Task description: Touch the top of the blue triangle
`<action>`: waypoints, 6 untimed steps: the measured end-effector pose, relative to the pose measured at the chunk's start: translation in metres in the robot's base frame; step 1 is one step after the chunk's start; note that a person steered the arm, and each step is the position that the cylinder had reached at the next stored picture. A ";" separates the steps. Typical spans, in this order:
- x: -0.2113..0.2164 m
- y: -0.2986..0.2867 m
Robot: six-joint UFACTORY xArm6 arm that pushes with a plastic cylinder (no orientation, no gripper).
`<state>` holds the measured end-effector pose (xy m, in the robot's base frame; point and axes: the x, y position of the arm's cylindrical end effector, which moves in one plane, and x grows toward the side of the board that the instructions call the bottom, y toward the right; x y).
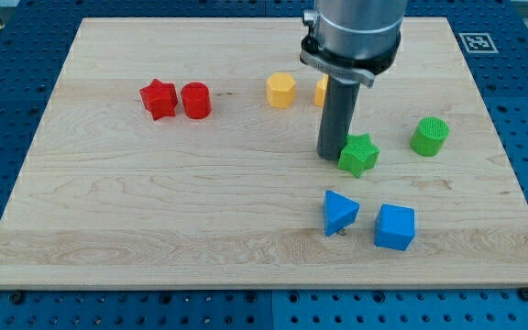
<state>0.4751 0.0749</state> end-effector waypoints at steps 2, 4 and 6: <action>0.020 0.000; 0.033 0.006; 0.046 0.006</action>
